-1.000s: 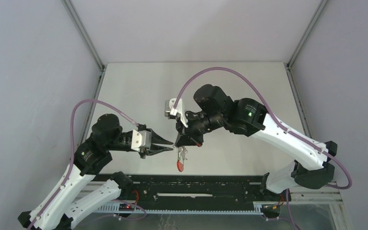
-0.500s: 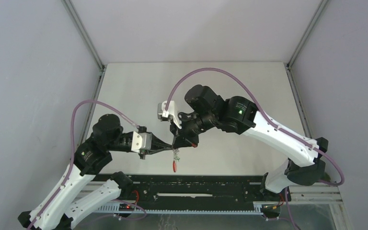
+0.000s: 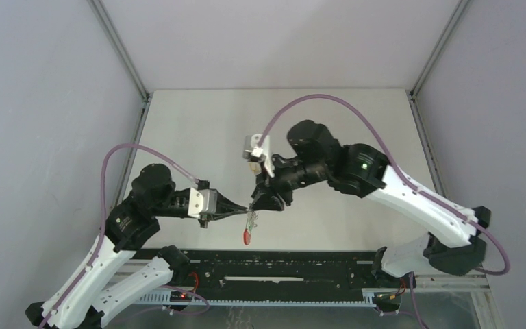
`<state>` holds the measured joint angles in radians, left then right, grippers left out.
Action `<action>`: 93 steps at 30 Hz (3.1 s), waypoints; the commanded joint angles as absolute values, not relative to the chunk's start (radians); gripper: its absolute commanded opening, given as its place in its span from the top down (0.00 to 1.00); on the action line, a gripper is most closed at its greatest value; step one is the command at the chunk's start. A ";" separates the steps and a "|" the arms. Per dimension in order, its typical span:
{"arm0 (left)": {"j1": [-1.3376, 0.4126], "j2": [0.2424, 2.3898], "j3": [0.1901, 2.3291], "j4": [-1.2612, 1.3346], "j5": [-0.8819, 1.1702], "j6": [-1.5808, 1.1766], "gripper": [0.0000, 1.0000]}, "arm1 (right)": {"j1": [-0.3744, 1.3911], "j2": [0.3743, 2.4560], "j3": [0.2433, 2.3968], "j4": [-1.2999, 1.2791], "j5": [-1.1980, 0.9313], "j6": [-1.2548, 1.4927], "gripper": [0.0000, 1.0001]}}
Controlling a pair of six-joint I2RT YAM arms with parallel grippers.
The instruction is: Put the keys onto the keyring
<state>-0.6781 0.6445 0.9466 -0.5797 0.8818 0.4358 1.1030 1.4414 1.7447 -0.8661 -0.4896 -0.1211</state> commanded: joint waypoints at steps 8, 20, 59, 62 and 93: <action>-0.683 0.556 0.858 -0.098 0.707 0.009 1.00 | 0.970 1.055 1.299 -0.328 -0.443 0.296 0.47; -0.683 0.552 0.833 -0.004 0.659 0.007 1.00 | 0.976 1.070 1.231 -0.076 -0.512 0.464 0.51; -0.683 0.566 0.845 0.098 0.770 0.040 1.00 | 0.875 1.157 1.237 -0.105 -0.718 0.542 1.00; -0.684 0.572 0.846 0.102 0.784 0.038 1.00 | 0.876 1.172 1.255 -0.128 -0.731 0.532 1.00; -0.683 0.592 0.851 0.100 0.884 -0.050 1.00 | 0.960 1.115 1.432 -0.300 -0.692 0.082 0.43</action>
<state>-0.6788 0.5838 0.8459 0.0525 0.8703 -0.0120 0.9077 1.1023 1.3911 -0.3134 -0.6933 0.1864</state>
